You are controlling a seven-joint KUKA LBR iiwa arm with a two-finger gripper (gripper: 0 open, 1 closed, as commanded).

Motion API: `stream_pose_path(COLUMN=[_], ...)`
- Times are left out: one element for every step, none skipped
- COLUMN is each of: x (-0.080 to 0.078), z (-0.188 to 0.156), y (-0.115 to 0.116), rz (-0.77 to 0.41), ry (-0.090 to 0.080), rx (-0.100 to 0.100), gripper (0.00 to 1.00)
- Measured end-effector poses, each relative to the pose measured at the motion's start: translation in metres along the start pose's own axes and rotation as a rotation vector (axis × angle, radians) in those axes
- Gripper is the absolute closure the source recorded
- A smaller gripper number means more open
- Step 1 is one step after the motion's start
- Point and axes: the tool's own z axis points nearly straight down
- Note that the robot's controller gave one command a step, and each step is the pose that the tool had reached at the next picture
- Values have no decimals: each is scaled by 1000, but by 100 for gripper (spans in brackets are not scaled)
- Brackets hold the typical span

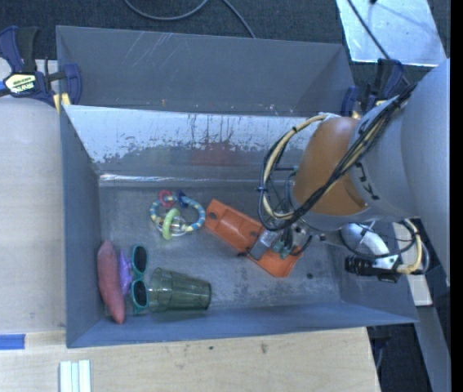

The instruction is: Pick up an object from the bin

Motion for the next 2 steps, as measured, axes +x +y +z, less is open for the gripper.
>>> stream_pose_path(x=[0, 0], z=[-7, -22], y=[0, -1], rz=[-1, -1], ry=[1, 1], rx=[1, 2], gripper=[100, 100])
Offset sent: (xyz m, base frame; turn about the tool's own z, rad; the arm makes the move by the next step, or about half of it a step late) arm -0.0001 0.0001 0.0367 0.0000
